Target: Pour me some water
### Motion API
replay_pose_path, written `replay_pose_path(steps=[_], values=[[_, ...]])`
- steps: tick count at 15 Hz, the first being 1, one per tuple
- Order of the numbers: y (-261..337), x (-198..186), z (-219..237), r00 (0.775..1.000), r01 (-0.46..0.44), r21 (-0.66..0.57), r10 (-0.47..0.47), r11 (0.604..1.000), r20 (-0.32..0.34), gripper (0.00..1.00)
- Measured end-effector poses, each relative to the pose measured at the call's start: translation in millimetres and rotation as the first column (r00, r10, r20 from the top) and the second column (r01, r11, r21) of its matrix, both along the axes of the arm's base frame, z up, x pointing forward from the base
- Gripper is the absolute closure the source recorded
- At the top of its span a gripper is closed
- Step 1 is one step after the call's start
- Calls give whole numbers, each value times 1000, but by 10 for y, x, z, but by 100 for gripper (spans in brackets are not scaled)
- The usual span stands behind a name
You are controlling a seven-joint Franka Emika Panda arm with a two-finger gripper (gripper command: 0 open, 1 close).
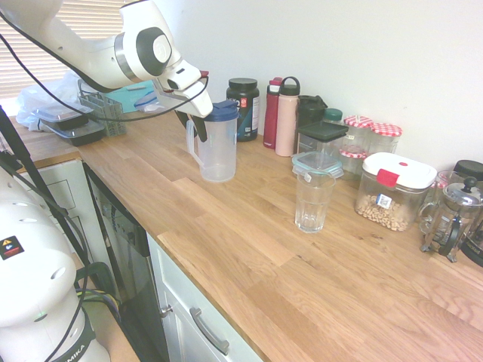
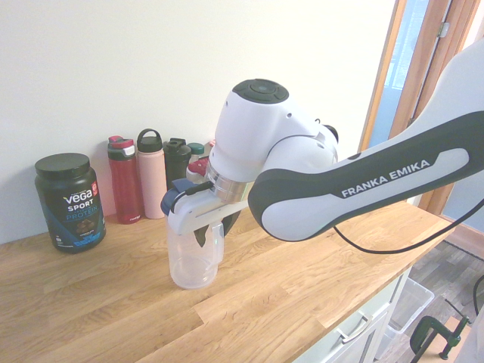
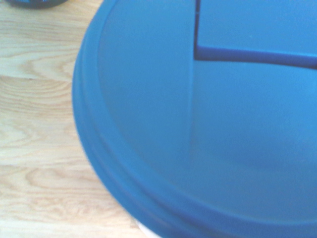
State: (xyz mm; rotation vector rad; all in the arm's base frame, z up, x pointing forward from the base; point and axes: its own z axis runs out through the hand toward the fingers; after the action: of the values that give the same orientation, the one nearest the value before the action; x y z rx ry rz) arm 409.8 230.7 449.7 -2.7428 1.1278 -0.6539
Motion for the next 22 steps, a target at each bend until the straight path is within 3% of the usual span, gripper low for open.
replay_pose_path(steps=[11,17,22], values=[[-124,-54,-30,1000,12,20,-13,1000,17,100],[-407,-711,131,999,7,-3,-7,1000,42,100],[-1042,-1306,472,998,-31,-62,27,998,-59,100]])
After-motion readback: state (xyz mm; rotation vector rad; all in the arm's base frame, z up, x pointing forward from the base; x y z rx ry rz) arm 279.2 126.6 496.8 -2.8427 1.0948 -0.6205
